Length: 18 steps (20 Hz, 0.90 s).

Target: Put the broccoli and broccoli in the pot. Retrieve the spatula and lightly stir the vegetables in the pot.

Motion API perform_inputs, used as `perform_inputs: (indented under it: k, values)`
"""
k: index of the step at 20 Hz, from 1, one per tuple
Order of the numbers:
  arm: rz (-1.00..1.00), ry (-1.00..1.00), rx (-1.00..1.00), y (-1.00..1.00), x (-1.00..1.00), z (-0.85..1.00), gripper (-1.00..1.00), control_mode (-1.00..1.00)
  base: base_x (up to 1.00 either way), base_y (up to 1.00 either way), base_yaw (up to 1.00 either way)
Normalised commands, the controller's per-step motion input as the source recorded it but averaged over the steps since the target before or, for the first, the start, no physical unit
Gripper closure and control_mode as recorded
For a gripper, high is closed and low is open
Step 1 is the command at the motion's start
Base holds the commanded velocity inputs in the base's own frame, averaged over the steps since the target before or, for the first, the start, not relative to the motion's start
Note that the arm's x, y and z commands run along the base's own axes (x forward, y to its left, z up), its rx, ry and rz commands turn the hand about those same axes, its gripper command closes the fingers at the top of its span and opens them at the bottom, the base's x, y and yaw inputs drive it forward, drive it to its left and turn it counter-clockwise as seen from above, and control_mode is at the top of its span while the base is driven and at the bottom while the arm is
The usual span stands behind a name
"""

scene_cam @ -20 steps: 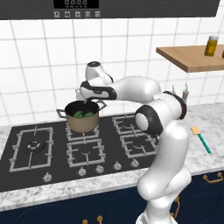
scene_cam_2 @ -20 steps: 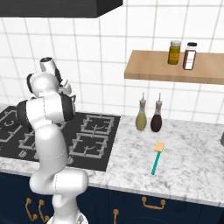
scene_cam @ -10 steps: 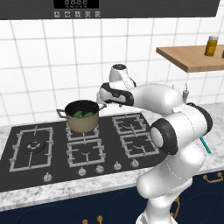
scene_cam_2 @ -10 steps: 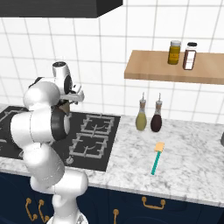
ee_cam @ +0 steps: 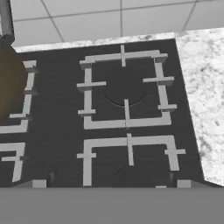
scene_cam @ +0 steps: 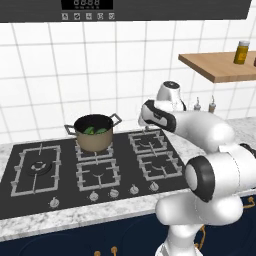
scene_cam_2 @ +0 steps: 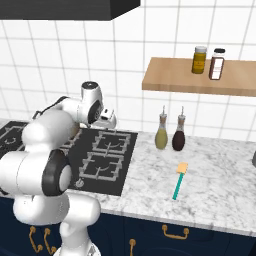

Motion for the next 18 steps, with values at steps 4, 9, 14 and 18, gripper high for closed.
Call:
perform_inputs:
  k: [4, 9, 14, 18]
  values:
    - [0.00, 0.00, 0.00, -0.96, -0.46, -0.29, -1.00, -1.00, 0.00, 0.00, 0.00]
    - [0.00, 0.00, 0.00, -0.93, -0.47, -0.34, -1.00, -1.00, 0.00, 0.00, 0.00]
    - [0.00, 0.01, 0.00, -0.79, -0.52, -0.24, -1.00, -1.00, 0.00, 0.00, 0.00]
    - [-0.01, 0.06, 0.00, -0.64, -0.38, -0.24, -1.00, -1.00, 0.00, 0.00, 0.00]
